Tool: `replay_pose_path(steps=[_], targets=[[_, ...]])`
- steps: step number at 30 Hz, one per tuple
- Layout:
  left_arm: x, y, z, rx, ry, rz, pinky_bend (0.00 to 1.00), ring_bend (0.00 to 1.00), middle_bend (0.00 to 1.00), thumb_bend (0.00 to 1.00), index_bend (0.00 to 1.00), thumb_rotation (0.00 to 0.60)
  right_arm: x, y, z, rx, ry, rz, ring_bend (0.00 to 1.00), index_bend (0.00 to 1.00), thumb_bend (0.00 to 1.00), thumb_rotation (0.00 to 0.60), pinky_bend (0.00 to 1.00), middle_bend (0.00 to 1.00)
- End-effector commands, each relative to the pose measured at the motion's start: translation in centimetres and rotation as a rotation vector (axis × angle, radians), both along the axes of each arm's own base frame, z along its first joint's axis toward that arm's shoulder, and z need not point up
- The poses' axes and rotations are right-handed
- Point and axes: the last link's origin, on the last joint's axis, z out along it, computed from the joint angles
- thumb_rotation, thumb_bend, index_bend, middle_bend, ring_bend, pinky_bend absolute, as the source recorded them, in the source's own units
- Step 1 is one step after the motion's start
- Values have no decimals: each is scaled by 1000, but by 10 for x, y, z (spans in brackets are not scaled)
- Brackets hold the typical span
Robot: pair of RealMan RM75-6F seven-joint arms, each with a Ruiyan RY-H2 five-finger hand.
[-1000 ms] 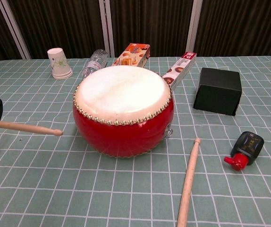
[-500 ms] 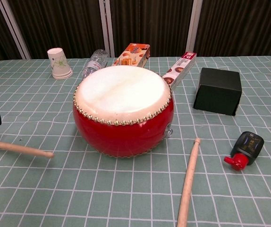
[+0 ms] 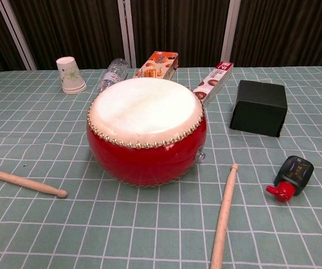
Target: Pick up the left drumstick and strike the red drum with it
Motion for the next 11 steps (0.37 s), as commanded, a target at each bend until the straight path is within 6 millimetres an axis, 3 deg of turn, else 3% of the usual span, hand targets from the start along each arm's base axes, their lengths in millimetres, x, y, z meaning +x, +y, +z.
replay_pose_path(steps=[1,3,11], targets=[[-14,-25,34,126,-32,-87,47,0,0,16,0,600,0,0,-1,3,6,3,0,0,251,600,116,0],[-21,-35,42,158,-23,-106,4,0,0,3,0,600,1,0,-1,3,8,5,0,0,251,600,116,0],[-42,-64,57,202,-27,-99,0,0,0,0,0,600,1,1,-3,0,21,9,0,0,250,600,116,0]])
